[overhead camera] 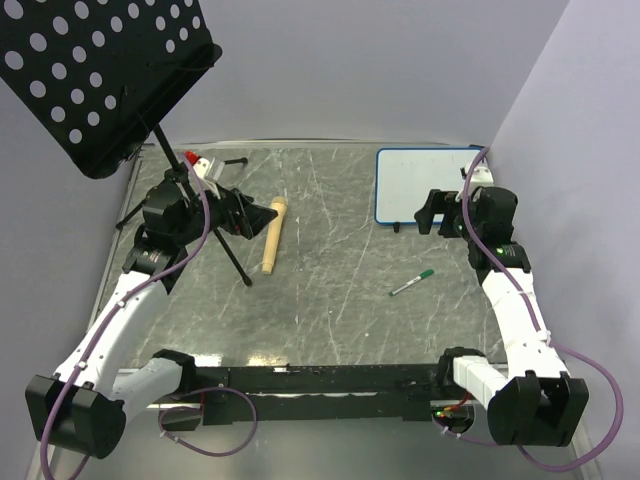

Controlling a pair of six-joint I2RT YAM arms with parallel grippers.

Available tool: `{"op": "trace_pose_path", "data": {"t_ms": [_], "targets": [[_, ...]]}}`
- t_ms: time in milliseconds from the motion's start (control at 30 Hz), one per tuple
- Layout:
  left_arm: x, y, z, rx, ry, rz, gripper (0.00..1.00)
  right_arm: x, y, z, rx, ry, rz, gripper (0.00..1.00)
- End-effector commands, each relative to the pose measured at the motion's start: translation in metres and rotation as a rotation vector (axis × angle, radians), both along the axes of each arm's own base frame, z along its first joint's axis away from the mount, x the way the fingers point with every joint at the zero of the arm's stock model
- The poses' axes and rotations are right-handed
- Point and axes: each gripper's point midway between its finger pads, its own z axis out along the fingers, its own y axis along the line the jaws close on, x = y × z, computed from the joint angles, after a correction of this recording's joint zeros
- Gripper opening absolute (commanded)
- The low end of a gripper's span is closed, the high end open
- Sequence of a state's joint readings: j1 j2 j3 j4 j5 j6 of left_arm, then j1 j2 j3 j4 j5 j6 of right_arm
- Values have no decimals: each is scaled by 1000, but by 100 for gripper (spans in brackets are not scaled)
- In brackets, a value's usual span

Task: Write a sentence on the whiteboard
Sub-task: Pick up the whiteboard marker from the center of the board.

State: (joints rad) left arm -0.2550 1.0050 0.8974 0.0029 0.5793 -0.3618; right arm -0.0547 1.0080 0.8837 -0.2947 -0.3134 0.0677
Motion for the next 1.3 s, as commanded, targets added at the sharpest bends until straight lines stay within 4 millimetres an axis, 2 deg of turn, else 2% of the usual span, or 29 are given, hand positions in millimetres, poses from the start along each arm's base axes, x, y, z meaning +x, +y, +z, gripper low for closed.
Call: {"op": "trace_pose_path", "data": {"t_ms": [0,133,200,233,267,333,367,400,467,567,633,700,800,833,900,933,1000,1033,1133,1167,1200,1267], "targets": [[-2,-5,14,-15,-52,-26,96,-1,-2,-1,-45,12,15,100],[0,-9,6,-13,-14,-33,97,-12,9,-7,-149,-6,172,100],[3,-14,0,-2,13,-36,97,-25,34,-12,-189,-30,357,100],[4,-15,-2,5,21,-37,97,-31,43,-16,-266,-52,463,100],[4,-18,-8,22,48,-42,97,-44,51,-26,-275,-1,525,100],[5,-19,-10,33,53,-36,97,-54,61,-43,-331,71,614,100],[4,-20,-10,36,51,-35,97,-69,62,-52,-323,160,651,100],[5,-19,-9,37,45,-26,96,-69,60,-65,-322,246,646,100],[5,-18,-10,42,42,-17,96,-84,59,-75,-280,377,669,100],[5,-17,-9,52,38,-6,97,-95,54,-97,-272,457,643,100],[6,-15,-10,61,42,9,97,-91,46,-103,-296,461,583,100],[6,-15,-10,64,37,10,97,-96,42,-119,-294,528,563,100],[6,-15,-9,68,34,11,97,-105,45,-133,-305,554,636,100],[6,-14,-10,70,37,13,97,-100,41,-135,-385,493,702,100],[6,-13,-9,74,35,18,97,-104,42,-140,-460,418,842,100],[7,-14,-10,74,36,18,97,-107,40,-141,-564,332,1012,99],[7,-14,-10,72,38,14,96,-110,49,-136,-615,208,1190,96],[7,-14,-11,74,39,14,97,-107,50,-135,-720,91,1335,95],[8,-13,-12,84,45,22,97,-96,49,-139,-794,40,1462,94],[7,-12,-11,82,39,25,97,-90,49,-132,-804,41,1483,92],[8,-12,-10,81,34,29,97,-89,48,-143,-775,94,1523,90],[7,-12,-10,82,32,29,97,-82,45,-146,-796,115,1573,84]]}}
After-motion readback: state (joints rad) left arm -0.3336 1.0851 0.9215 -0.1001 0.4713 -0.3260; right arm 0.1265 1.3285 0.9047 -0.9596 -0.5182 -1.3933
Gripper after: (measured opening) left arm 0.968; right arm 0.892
